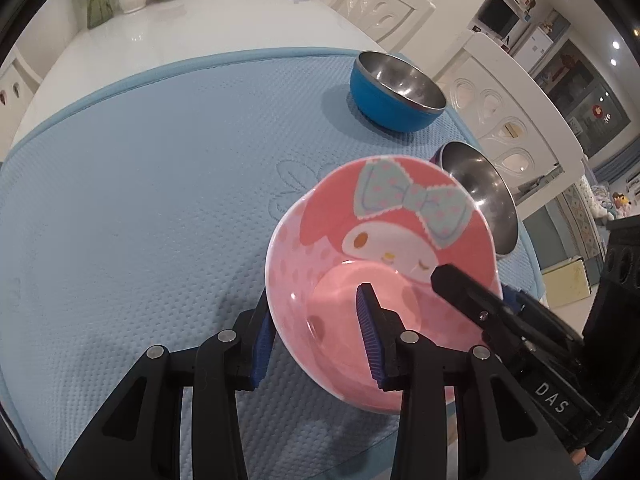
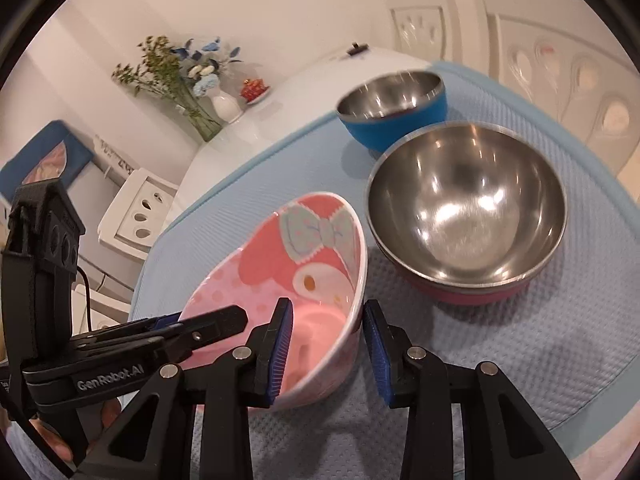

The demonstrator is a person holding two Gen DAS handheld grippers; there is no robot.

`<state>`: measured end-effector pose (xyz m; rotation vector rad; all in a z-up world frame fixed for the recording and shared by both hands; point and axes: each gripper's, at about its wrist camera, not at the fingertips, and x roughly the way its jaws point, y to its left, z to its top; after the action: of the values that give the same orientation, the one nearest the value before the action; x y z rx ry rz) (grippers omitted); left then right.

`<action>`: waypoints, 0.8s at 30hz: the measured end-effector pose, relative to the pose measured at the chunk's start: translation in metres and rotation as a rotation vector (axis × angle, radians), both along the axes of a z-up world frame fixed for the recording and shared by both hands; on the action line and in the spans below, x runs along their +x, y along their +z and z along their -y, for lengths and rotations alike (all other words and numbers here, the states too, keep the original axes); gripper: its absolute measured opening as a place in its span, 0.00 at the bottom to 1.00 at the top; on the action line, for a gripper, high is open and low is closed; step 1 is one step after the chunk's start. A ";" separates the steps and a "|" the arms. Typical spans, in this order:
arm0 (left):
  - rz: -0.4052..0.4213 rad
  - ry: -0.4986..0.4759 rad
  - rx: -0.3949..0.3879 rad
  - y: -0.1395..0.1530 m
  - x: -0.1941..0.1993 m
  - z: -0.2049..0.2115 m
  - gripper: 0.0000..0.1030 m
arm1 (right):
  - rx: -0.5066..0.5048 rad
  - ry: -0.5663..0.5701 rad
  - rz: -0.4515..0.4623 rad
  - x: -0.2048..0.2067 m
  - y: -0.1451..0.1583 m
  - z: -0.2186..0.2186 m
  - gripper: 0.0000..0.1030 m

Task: Organize plates and bowls
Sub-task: 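Close both grippers on opposite sides of the bunny bowl rim, then lift the bunny bowl with both grippers and carry it to the plate stack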

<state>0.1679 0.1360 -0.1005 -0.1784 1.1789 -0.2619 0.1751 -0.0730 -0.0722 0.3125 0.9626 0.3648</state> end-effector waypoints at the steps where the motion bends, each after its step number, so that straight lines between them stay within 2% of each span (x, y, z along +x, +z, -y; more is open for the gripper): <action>1: 0.000 0.001 -0.002 0.001 -0.003 0.000 0.34 | -0.007 0.001 0.014 -0.002 0.003 -0.001 0.35; 5: 0.002 -0.006 0.021 0.004 -0.013 0.005 0.34 | -0.015 -0.010 0.044 -0.010 0.011 -0.001 0.35; 24: 0.026 -0.063 0.041 0.023 -0.067 0.000 0.34 | 0.045 -0.069 0.081 -0.071 0.031 0.000 0.35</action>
<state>0.1008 0.1364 -0.0779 -0.1018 1.1647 -0.2944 0.1045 -0.0729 -0.0411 0.3679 0.8627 0.3339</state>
